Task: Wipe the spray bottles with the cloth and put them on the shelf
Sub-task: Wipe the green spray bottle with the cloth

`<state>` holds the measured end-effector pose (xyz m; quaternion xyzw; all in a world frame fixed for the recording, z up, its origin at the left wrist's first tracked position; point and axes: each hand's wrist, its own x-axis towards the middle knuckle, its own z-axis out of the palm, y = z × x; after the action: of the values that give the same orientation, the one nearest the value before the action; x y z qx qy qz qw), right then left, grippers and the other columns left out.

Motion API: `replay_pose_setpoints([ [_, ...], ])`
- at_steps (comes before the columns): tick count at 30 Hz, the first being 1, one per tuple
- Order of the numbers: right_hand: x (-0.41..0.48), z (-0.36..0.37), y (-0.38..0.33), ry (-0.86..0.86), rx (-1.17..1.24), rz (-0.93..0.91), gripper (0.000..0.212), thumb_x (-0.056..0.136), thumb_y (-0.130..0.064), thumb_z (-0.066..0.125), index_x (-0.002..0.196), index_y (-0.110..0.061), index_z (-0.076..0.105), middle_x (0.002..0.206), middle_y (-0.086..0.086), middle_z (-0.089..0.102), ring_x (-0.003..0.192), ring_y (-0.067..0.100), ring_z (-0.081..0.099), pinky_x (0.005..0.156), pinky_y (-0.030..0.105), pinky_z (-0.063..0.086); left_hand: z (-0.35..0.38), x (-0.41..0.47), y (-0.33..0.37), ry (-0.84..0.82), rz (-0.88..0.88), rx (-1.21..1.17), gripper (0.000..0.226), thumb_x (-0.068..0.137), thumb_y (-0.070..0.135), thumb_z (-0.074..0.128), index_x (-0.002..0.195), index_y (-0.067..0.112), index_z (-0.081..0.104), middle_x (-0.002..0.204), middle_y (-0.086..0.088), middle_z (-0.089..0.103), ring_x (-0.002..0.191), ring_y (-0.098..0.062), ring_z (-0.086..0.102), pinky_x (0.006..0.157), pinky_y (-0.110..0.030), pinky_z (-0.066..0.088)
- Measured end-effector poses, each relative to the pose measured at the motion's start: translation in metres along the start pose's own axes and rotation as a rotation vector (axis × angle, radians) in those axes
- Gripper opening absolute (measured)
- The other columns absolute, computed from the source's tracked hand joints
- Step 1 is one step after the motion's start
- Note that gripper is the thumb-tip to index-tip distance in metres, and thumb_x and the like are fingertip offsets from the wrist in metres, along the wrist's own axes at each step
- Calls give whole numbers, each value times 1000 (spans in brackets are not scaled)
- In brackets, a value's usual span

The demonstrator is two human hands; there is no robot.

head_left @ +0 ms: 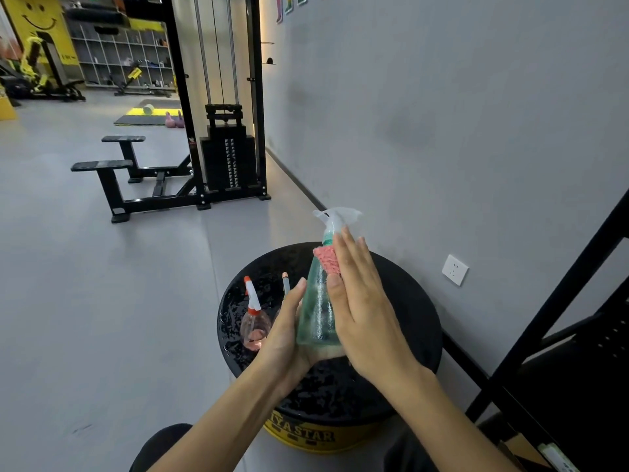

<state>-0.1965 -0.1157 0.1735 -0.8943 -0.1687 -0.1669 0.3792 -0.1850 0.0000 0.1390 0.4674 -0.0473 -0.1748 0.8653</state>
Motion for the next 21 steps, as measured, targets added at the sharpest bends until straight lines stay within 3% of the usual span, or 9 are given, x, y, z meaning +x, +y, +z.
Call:
replay_pose_setpoints([
  [3,-17,8,-1,-2,2,-22,53,104,-40,18,153,-33,0,158,-26,-8,142,-9,-18,122,29,1,-2,1,0,11,24,-28,47,90,49,57,123,17,66,118,-10,66,98,-21,68,65,-33,58],
  [10,-29,15,3,66,-85,-88,54,103,-41,14,154,-29,3,160,-23,-7,147,1,-14,121,33,4,-2,2,-2,32,39,22,36,88,42,49,103,23,76,108,-7,71,94,-17,70,63,-31,57],
  [16,9,-9,4,44,3,8,53,103,-42,18,153,-34,3,159,-25,-4,141,-13,-16,119,17,-2,4,1,-7,-35,38,37,47,92,45,43,120,15,65,108,-12,71,91,-24,70,70,-42,58],
  [21,-3,-2,0,23,-22,-45,53,104,-41,17,154,-32,2,160,-24,-6,143,-8,-17,123,33,5,3,7,-7,30,52,17,46,98,42,37,117,11,66,97,-11,72,80,-20,71,58,-33,56],
])
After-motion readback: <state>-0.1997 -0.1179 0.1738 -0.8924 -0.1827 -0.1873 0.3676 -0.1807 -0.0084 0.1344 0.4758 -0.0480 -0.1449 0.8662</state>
